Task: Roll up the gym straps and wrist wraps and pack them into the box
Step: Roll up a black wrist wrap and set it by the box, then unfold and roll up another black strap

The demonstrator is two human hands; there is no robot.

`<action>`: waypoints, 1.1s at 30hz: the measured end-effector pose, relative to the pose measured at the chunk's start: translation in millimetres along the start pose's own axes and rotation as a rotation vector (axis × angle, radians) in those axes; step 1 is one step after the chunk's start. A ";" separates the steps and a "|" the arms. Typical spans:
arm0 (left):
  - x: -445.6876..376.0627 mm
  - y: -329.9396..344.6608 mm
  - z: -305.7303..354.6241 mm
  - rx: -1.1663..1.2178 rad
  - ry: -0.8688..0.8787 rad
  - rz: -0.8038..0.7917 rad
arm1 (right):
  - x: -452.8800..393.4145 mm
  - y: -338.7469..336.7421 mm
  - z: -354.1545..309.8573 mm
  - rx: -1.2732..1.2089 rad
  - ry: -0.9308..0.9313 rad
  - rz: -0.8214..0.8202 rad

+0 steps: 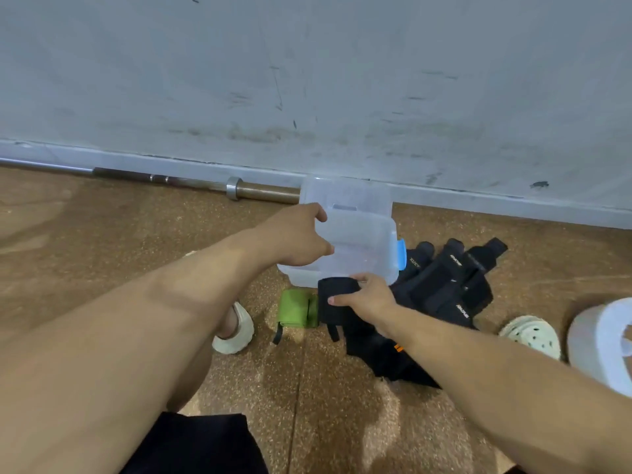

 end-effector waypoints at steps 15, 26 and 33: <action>-26.9 8.3 4.9 -0.078 -0.023 -0.053 | -68.5 55.3 73.7 0.320 0.041 0.214; -25.0 18.3 11.4 -0.158 -0.049 -0.109 | -80.1 80.1 86.1 0.436 0.160 0.069; -20.9 19.3 17.9 -0.182 -0.056 -0.120 | -74.1 75.7 88.0 0.331 0.102 0.166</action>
Point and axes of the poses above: each hand's wrist, its own x-axis away from the middle knuckle, its own y-axis out of the palm, z = x × y, the point moved 5 cm from there along -x, towards the middle knuckle, and after that the axes turned 6 degrees about -x, right-handed, at the moved point
